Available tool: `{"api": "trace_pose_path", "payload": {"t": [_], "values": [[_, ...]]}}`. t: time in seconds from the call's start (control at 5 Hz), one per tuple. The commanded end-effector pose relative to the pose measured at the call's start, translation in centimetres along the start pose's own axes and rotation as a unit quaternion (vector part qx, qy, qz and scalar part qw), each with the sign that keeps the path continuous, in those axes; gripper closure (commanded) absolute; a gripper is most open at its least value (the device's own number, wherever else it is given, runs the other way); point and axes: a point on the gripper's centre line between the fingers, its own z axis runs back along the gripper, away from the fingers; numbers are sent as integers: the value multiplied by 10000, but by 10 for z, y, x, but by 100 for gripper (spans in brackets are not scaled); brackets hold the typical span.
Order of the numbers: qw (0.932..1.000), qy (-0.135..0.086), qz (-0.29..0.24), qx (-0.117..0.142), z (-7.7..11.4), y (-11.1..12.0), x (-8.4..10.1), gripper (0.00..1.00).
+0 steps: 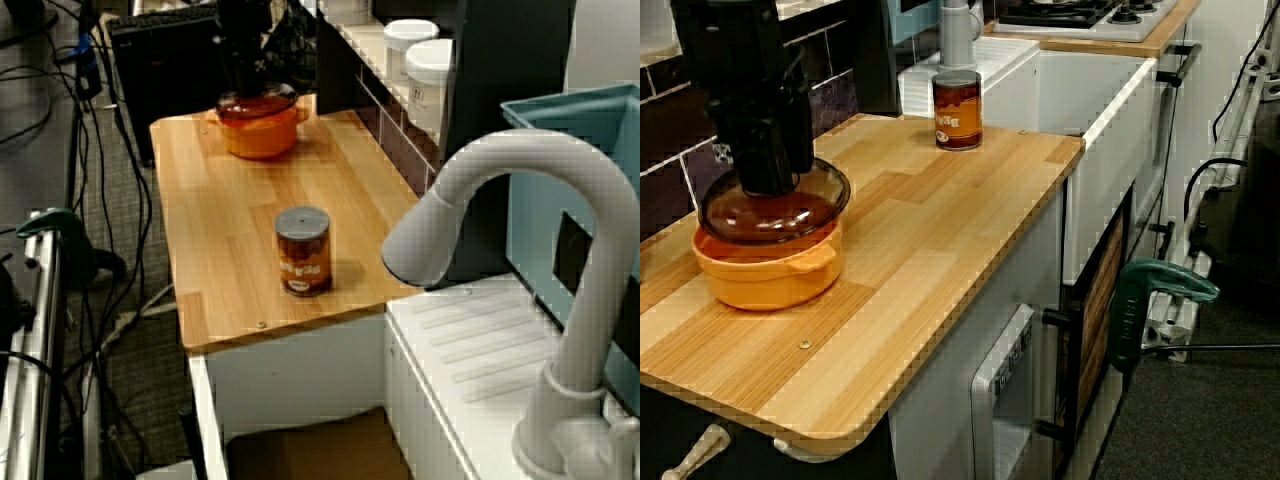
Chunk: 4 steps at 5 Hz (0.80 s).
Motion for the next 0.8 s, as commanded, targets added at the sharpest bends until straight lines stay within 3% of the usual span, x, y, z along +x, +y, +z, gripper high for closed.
{"api": "trace_pose_path", "payload": {"t": [0.0, 0.6], "values": [[9997, -207, 35, 107, 11, 16, -11, 100], [9996, -210, 133, 135, 7, 17, -6, 100]]}}
